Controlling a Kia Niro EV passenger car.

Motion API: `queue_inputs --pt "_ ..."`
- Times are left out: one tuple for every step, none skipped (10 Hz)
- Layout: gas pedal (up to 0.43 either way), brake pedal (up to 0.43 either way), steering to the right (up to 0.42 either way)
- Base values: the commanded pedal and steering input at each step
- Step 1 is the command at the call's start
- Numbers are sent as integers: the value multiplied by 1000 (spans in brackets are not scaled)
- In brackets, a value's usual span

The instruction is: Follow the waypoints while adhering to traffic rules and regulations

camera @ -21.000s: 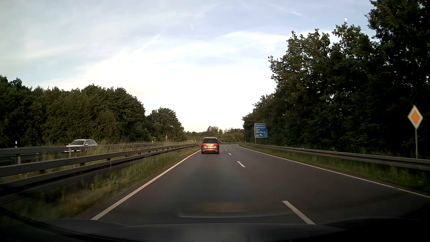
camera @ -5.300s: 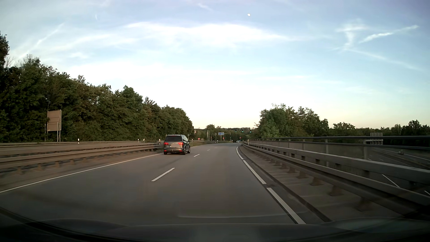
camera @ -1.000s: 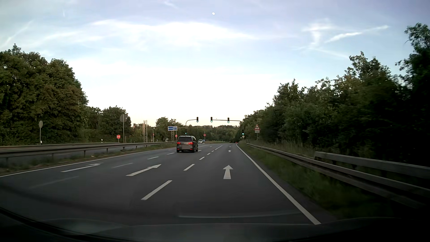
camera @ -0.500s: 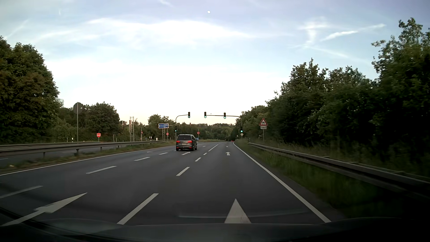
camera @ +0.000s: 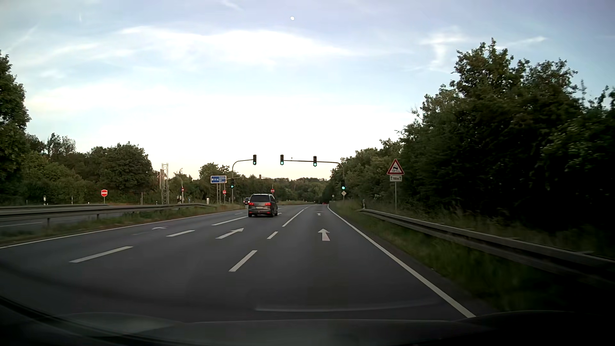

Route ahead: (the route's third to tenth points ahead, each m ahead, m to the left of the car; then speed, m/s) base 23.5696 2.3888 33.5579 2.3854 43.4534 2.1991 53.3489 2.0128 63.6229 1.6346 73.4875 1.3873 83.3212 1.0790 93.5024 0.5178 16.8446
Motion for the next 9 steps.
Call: queue_inputs --pt "67 0 11" --pt "59 0 9" --pt "59 0 9" --pt "59 0 9" --pt "59 0 8" --pt "59 0 7" --pt "59 0 5" --pt "59 0 4" --pt "47 0 3"
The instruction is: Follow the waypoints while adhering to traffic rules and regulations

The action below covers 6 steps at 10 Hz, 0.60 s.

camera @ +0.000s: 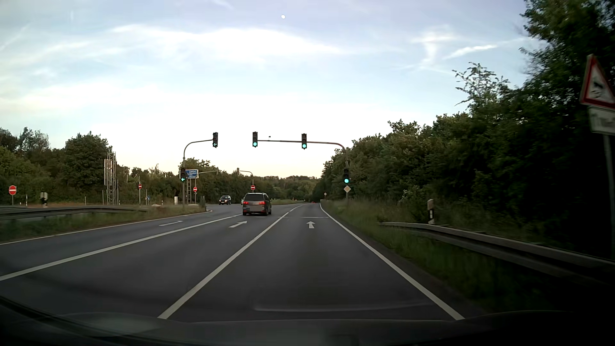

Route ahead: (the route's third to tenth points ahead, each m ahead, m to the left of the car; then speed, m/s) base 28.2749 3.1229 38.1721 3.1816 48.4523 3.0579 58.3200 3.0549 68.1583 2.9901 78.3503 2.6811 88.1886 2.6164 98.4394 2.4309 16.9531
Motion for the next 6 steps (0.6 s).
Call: queue_inputs --pt "47 0 0" --pt "47 0 -1" --pt "47 0 -1" --pt "47 0 -1" --pt "47 0 -1" --pt "47 0 -1"
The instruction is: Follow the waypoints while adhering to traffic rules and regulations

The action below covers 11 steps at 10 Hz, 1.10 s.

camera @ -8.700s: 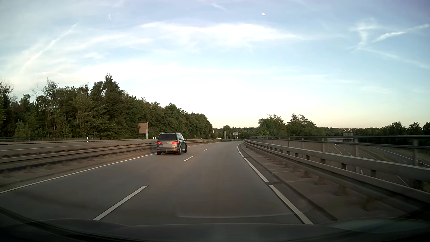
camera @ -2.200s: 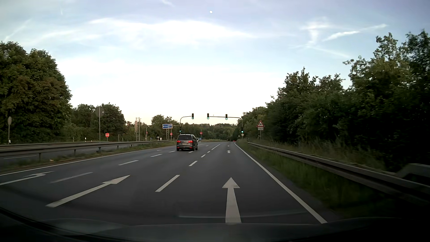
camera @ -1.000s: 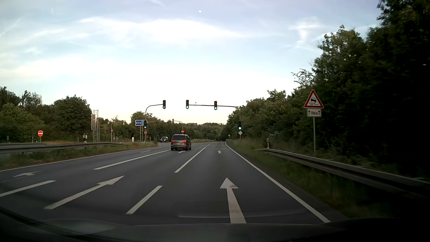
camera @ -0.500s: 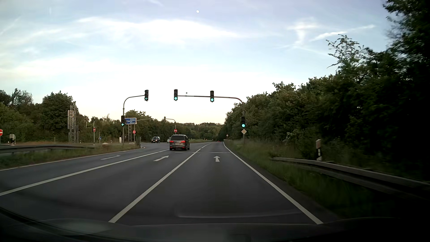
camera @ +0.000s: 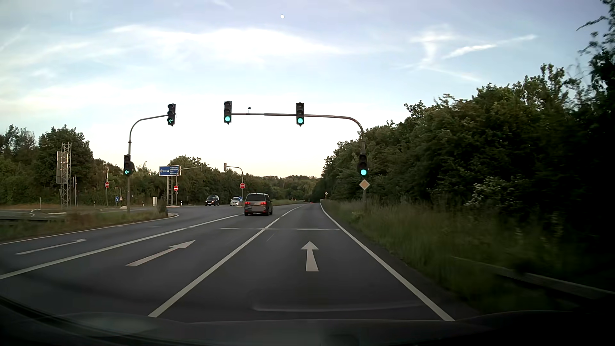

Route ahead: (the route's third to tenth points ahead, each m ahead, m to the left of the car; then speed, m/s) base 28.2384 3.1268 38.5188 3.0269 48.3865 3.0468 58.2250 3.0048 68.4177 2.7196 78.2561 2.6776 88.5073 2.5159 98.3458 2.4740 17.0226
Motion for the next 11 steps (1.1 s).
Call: queue_inputs --pt "47 0 -1" --pt "47 0 -1" --pt "47 0 -1" --pt "47 0 -1" --pt "47 0 -1" --pt "47 0 -1" --pt "47 0 -1" --pt "47 0 -1" --pt "47 0 -1" --pt "47 0 -1" --pt "47 0 0"
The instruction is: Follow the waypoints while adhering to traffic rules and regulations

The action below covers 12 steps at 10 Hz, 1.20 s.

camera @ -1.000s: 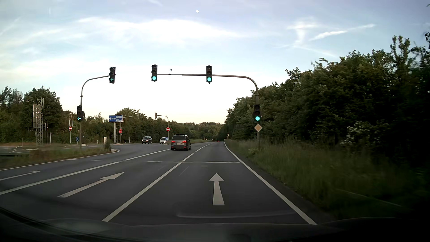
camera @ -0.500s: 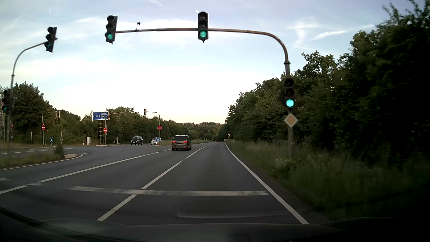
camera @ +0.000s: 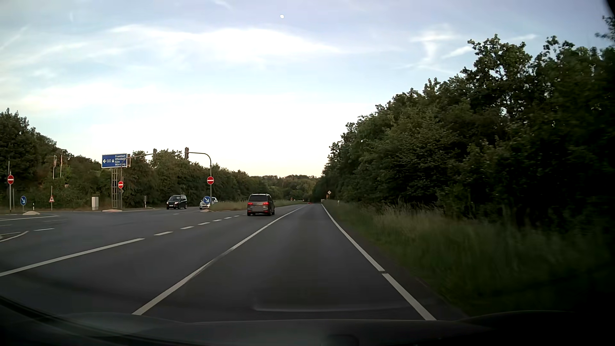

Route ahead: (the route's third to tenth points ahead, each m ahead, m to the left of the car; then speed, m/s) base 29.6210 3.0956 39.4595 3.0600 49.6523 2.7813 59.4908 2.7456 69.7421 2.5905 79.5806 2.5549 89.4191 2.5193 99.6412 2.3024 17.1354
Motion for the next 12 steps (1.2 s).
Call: queue_inputs --pt "47 0 0" --pt "47 0 0" --pt "47 0 0" --pt "47 0 0" --pt "47 0 0" --pt "47 0 0" --pt "47 0 0" --pt "47 0 0" --pt "47 0 1" --pt "47 0 2" --pt "47 0 3" --pt "47 0 3"
